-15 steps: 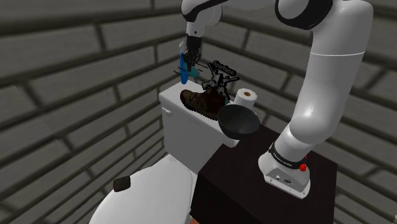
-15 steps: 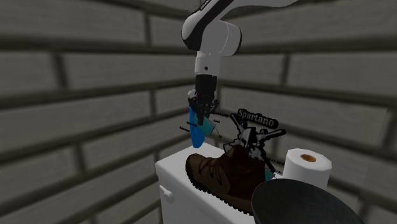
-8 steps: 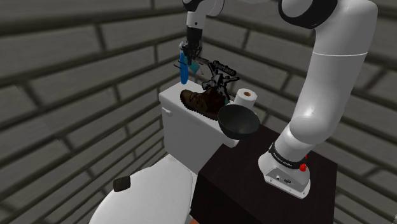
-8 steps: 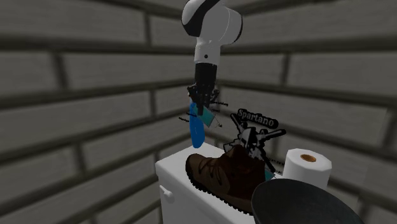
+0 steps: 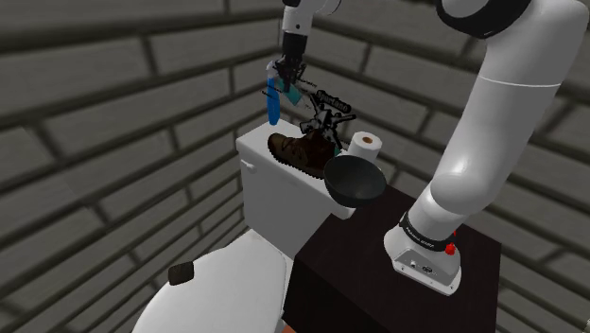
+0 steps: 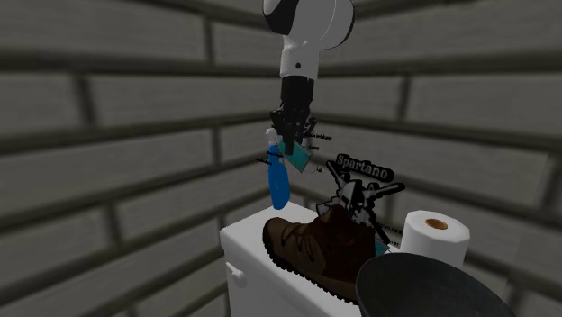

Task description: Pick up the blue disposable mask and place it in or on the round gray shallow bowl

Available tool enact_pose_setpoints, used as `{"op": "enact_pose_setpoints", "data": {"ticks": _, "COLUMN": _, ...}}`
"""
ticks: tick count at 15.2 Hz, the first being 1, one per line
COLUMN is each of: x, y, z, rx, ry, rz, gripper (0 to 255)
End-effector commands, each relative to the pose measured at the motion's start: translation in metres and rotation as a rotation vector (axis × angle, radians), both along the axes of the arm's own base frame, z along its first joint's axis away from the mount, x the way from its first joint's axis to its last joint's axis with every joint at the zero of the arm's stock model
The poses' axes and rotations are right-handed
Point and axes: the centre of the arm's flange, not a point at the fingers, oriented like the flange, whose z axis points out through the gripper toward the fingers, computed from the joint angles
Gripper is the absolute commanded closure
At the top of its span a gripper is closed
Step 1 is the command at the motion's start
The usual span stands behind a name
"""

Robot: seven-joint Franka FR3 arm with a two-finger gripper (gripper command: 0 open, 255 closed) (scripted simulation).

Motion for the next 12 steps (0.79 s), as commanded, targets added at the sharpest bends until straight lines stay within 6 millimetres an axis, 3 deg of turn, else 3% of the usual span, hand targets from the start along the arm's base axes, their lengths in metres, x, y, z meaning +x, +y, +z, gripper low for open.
{"op": "enact_pose_setpoints", "data": {"ticks": 1, "x": -0.025, "y": 0.006, "z": 0.001, "rx": 0.000, "ry": 0.000, "rz": 0.000, "gripper": 255}}
{"op": "enact_pose_setpoints", "data": {"ticks": 12, "x": -0.166, "y": 0.043, "z": 0.002, "rx": 0.000, "ry": 0.000, "rz": 0.000, "gripper": 255}}
